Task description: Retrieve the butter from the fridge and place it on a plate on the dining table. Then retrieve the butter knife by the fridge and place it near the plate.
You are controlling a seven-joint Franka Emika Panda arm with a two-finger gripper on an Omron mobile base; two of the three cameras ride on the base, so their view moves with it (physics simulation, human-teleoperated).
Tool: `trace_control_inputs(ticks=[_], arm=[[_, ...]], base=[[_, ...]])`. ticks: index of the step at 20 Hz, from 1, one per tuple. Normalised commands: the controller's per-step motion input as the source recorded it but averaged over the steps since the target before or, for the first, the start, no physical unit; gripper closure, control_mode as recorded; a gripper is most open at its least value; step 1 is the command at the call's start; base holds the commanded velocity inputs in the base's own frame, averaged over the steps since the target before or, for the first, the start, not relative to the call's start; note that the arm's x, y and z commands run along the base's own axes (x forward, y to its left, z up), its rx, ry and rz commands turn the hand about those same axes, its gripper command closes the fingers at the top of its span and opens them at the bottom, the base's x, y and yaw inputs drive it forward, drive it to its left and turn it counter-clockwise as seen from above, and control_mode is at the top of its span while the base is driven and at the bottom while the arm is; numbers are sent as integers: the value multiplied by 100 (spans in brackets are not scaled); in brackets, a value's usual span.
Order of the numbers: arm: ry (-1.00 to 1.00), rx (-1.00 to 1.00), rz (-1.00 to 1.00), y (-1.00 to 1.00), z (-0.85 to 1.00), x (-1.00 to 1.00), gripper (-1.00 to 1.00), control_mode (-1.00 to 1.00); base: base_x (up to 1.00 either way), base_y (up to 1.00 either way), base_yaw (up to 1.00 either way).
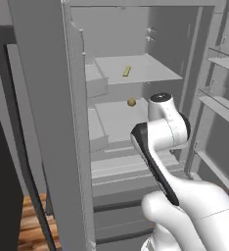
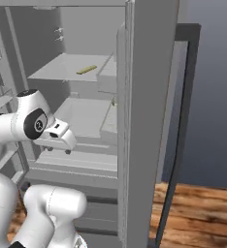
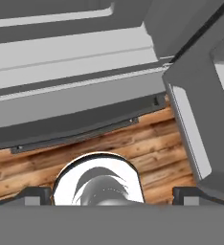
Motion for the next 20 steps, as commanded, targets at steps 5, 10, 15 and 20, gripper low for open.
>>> trace_control_inputs(ticks=[5, 10, 15, 20], arm=[[0, 0, 0, 0, 0, 0, -100, 100], [0, 0, 0, 0, 0, 0, -100, 100], [0, 0, 0, 0, 0, 0, -100, 100], [0, 0, 0, 0, 0, 0, -100, 100]], base=[[66, -9, 5], [64, -11, 7], [71, -1, 3], [26, 0, 0]])
